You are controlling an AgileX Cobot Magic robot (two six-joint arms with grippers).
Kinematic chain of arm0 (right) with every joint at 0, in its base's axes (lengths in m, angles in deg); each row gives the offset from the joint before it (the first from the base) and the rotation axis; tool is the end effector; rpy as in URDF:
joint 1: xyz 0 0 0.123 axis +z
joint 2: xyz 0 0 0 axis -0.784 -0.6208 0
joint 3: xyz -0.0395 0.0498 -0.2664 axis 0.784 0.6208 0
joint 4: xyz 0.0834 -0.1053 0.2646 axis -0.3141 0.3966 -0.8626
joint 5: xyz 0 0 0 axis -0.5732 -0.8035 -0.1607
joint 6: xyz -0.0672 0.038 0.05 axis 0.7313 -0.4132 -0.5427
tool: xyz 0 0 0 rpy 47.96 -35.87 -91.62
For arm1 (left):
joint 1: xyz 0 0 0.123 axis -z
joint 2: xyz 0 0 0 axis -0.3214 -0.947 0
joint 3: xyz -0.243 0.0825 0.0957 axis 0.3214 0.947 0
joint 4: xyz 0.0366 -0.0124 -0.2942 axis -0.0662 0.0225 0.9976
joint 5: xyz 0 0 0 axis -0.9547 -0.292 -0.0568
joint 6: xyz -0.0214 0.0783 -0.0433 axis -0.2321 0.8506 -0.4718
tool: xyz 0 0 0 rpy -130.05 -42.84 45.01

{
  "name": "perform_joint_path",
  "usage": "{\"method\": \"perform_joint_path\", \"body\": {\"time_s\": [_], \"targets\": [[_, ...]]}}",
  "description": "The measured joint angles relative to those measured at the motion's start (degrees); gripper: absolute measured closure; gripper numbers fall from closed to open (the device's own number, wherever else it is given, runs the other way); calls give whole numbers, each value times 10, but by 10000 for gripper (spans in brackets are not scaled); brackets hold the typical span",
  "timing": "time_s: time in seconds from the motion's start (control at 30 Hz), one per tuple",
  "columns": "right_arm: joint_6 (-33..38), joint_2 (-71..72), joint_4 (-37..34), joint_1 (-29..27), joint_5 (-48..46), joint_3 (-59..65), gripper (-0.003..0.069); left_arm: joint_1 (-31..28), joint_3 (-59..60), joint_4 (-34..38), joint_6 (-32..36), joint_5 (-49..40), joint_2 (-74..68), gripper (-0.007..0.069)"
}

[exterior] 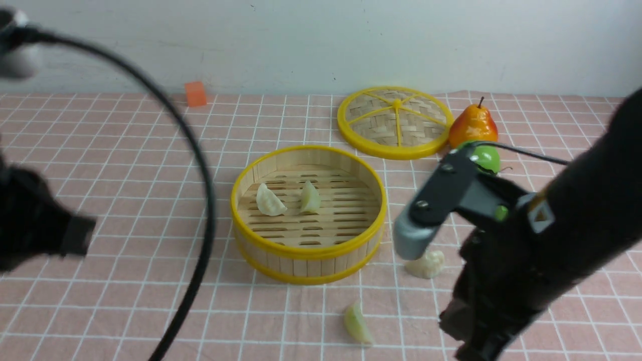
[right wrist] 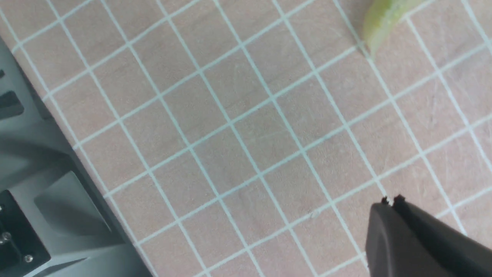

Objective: Put the dumplings into the steamer on the table with the pink tablecloth.
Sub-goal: 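Reach for and grasp a dumpling lying on the table beside the steamer, then place the dumpling in the bamboo steamer basket with the right gripper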

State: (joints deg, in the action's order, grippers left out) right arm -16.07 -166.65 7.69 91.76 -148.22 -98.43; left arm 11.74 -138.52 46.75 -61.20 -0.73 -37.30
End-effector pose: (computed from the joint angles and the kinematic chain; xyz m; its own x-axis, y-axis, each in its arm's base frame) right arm 0.2392 0.2217 0.2847 -0.5416 -0.7603 -0.3586 -0.8286 0.5548 0.0751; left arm 0.1729 -0.0891 0.3803 -0.7444 0.1451 -0.6517 0.2560 0.9635 -0.0778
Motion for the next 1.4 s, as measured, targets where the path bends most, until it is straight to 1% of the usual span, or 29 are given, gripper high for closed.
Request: {"method": "perform_joint_path", "body": {"time_s": [0.07,0.1,0.13,0.2,0.23,0.27,0.3,0.33,0.4,0.47,0.5,0.53,0.57,0.6,0.67,0.7,0.73,0.77,0.8,0.83,0.87,0.9,0.97,1.07,1.13,1.27,1.4], "targets": [[-21,-32,18,20,0,-23,654,0,57,4,-4,10,53,638],[-23,-40,22,21,0,-29,652,0,57,6,-4,11,58,638],[-31,-64,28,28,0,-46,638,0,87,11,-6,14,91,638],[-40,-105,31,31,0,-73,591,0,118,23,-8,15,138,638],[-49,-128,31,31,3,-87,536,0,130,32,-10,15,165,638],[-49,-132,31,31,3,-89,536,0,132,32,-10,15,165,638],[-64,-162,31,31,11,-103,453,0,141,40,-10,12,187,638],[-72,-179,31,31,19,-109,406,0,143,44,-10,8,196,638],[-98,-212,31,31,40,-117,272,0,144,47,-10,-3,205,638],[-121,-241,32,32,62,-120,166,0,144,47,-8,-9,205,638],[-130,-252,35,32,73,-120,133,0,145,47,-4,-11,205,638],[-135,-255,36,32,75,-120,119,0,145,47,-3,-12,205,638],[-156,-280,49,32,95,-120,81,0,146,48,5,-16,205,638],[-170,-291,56,32,101,-120,74,0,146,48,9,-18,205,638],[-213,-314,78,32,122,-120,81,0,146,48,16,-21,205,638],[-234,-324,89,32,131,-120,97,0,146,48,19,-23,205,638],[-238,-326,91,32,135,-120,101,0,146,48,19,-23,205,638],[-265,-336,105,32,146,-120,154,0,146,48,24,-26,205,638],[-272,-339,108,32,151,-120,187,0,146,48,27,-28,205,638],[-276,-339,108,32,152,-120,249,0,146,48,31,-30,205,638],[-277,-339,108,32,153,-120,260,0,146,48,32,-31,205,638],[-278,-339,115,32,155,-122,363,0,146,48,38,-32,205,638],[-276,-340,116,32,155,-122,459,0,146,48,43,-34,205,638],[-260,-340,118,32,139,-129,451,0,146,48,46,-34,205,638],[-237,-338,120,32,97,-152,448,0,146,48,46,-35,205,638],[-208,-322,154,30,27,-255,448,0,146,43,46,-37,205,638],[-203,-322,163,10,15,-354,448,0,146,40,46,-36,205,638]]}}
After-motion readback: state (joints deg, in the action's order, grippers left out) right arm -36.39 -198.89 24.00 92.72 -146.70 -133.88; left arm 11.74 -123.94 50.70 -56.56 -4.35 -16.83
